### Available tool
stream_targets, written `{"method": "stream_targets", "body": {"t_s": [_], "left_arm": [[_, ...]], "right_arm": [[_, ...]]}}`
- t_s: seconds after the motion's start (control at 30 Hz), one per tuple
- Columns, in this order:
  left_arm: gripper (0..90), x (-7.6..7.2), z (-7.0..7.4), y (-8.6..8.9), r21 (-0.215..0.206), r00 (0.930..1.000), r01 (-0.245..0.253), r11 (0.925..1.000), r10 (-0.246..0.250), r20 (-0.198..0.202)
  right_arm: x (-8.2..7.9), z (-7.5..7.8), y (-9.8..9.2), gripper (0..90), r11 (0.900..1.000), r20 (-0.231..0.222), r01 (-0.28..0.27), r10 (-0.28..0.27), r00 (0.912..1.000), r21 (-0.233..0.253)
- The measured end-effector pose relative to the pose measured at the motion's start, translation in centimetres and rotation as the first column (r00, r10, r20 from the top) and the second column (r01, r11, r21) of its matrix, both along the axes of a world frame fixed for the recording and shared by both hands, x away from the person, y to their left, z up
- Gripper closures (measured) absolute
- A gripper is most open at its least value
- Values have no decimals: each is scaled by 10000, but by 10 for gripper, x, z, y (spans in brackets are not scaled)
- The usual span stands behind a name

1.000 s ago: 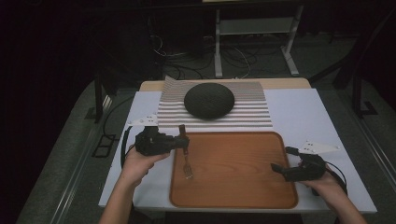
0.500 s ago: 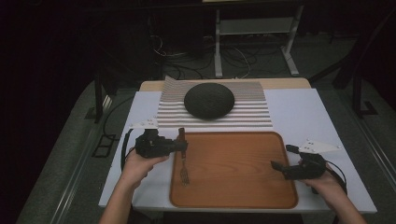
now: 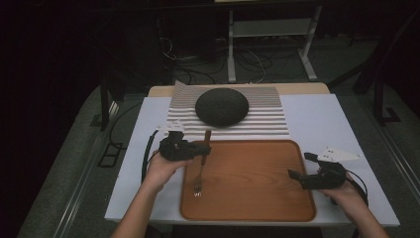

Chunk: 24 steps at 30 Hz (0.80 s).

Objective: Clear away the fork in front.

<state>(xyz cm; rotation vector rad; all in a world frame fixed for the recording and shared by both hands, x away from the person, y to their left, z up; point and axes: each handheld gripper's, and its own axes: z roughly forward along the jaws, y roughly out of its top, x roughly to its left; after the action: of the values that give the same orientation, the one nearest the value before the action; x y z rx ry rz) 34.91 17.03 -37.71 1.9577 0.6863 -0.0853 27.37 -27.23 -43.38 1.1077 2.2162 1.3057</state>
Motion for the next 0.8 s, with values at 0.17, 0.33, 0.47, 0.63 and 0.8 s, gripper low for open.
{"method": "stream_targets", "body": {"t_s": [0.17, 0.33, 0.47, 0.63, 0.8], "left_arm": [[777, 9, -10, -17, 118, 9994, 115, 9999, -110, -339], [778, 13, -22, -35, 337, 9974, 348, 9988, -326, -645], [775, 14, -35, -48, 498, 9943, 665, 9965, -620, -865], [781, 12, -45, -60, 978, 9921, 911, 9910, -817, -954], [791, 12, -52, -67, 1197, 9895, 1076, 9870, -947, -1090]], "right_arm": [[0, -1, -2, 102, 10000, -33, 48, -48, 10000, 13], [1, 0, -3, 102, 9999, -3, 100, -100, 10000, 34], [0, 0, -2, 102, 10000, 39, 8, -8, 10000, -13], [2, 0, 0, 102, 9999, 51, -83, 84, 10000, -105], [1, 0, 0, 102, 9999, 40, -74, 74, 10000, -120]]}}
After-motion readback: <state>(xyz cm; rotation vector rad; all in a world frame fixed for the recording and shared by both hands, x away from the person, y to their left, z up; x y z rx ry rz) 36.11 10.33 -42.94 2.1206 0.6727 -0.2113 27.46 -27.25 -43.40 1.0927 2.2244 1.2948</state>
